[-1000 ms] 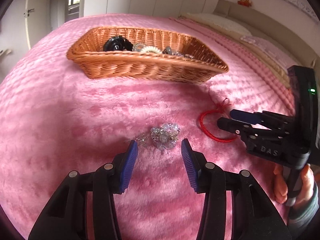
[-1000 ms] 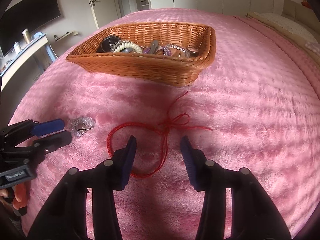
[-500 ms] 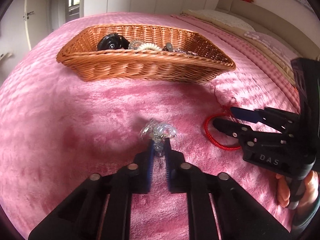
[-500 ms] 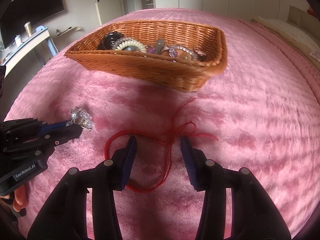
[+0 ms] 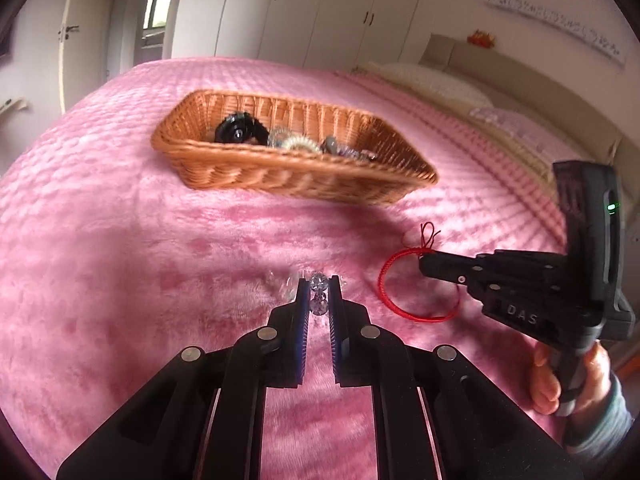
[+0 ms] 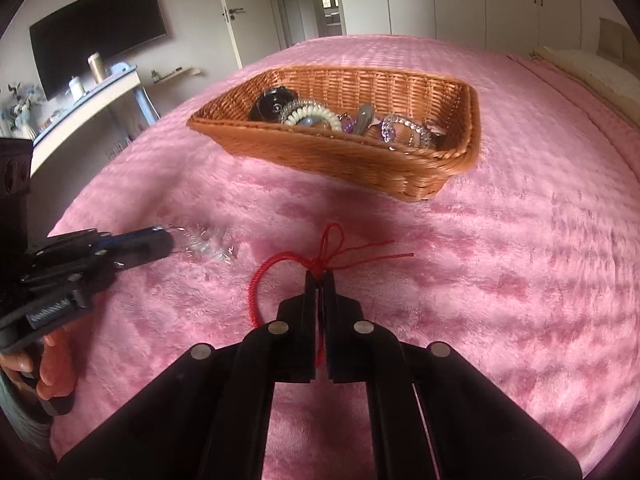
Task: Organize jewelry
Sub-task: 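Grasp the silver crystal piece with the left tool while the right grasps the red string bracelet, then carry the crystal piece and red string into the basket and open both tools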
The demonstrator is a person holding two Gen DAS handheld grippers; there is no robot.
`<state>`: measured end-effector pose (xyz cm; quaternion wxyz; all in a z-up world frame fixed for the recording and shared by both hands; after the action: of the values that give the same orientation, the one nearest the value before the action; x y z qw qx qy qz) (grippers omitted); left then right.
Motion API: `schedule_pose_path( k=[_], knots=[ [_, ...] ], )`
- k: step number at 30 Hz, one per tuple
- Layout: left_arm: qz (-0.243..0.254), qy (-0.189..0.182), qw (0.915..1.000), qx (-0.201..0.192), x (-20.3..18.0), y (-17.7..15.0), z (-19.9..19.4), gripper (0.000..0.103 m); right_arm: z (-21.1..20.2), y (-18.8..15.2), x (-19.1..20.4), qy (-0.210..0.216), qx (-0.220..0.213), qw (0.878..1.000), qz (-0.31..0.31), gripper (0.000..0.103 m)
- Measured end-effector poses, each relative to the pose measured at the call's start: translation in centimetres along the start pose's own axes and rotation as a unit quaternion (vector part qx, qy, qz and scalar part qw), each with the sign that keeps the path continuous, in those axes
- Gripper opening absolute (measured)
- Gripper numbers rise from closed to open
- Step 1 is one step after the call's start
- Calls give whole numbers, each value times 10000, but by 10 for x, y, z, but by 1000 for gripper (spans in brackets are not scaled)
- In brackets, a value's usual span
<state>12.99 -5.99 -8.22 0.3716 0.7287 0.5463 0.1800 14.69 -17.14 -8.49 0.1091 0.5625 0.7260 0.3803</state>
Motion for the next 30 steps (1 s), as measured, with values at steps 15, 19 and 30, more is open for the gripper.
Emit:
schedule_pose_path(
  k=[15,19,30],
  knots=[
    [145,-299,9976,-606,-9,10,-62,8,-58,9,22,230,-575,9980,-155,2],
    [195,-313,9963,-775,-11,21,-75,8,-72,16,25,255,-736,9968,-172,2],
    [580,-100,9912,-1188,-16,93,-88,8,-92,85,25,22,-1180,9928,-190,2]
  ],
)
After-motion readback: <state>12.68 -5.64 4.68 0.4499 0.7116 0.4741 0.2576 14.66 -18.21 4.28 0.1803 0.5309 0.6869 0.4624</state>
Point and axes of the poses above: each gripper's, at about its wrist camera, not at the fingertips, and z roughly the way its jaws point, x to its left, y to its top, the point moved 4 cm from there along z, roughly the way its jaws point, and after that the axes turned 9 degrees about y, right-handed, at the moved point
